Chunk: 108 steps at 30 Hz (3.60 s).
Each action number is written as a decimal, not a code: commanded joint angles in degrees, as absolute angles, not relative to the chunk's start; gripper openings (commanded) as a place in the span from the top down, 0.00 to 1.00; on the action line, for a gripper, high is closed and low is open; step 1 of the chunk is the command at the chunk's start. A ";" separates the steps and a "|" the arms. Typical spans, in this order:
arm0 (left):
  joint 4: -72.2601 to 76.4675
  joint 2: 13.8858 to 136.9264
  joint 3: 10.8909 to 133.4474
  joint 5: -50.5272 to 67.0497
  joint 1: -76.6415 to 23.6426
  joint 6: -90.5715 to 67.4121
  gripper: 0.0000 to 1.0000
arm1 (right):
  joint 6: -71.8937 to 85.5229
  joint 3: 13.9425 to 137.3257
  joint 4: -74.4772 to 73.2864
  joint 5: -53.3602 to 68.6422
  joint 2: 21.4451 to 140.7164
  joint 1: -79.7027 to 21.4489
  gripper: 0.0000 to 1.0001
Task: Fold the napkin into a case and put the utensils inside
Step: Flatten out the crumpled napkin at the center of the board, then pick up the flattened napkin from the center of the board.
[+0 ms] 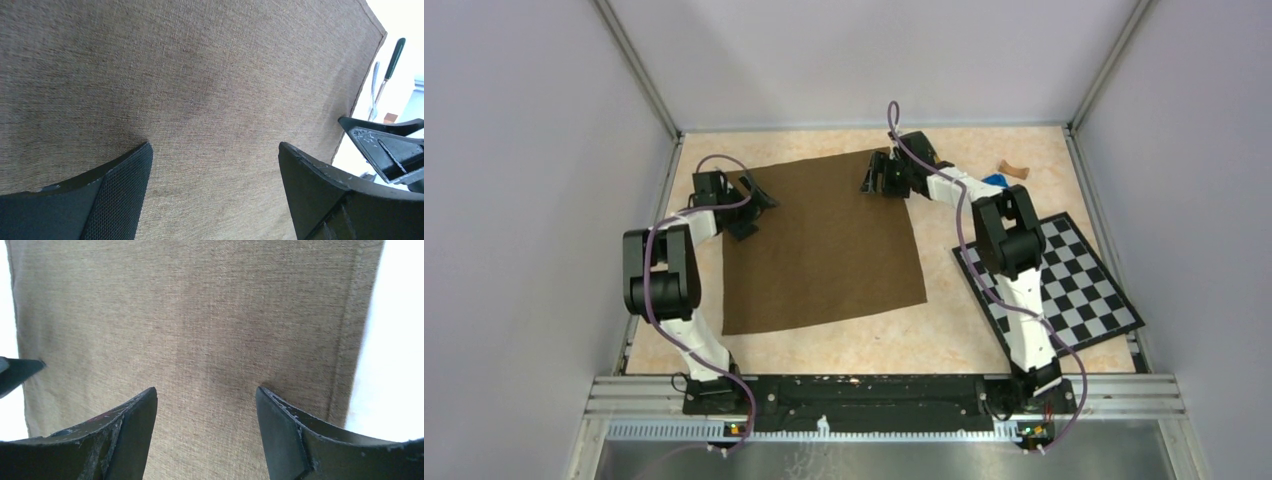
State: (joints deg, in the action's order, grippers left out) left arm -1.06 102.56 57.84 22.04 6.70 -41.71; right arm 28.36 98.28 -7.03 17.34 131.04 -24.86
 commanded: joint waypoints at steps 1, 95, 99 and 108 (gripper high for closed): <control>-4.91 100.61 61.91 19.38 6.75 -36.68 0.01 | 23.78 102.87 -15.47 13.93 129.61 -24.85 0.29; -57.13 74.98 37.83 -14.80 5.41 -68.81 0.51 | 68.95 48.52 -25.99 -1.31 93.45 -35.83 1.00; -55.31 74.62 35.99 -14.04 5.36 -69.77 0.52 | 68.71 47.33 -25.81 -1.62 92.03 -35.03 1.00; -54.34 74.43 36.29 -16.06 5.44 -68.12 0.45 | 69.59 44.75 -24.42 -2.31 89.03 -34.77 1.00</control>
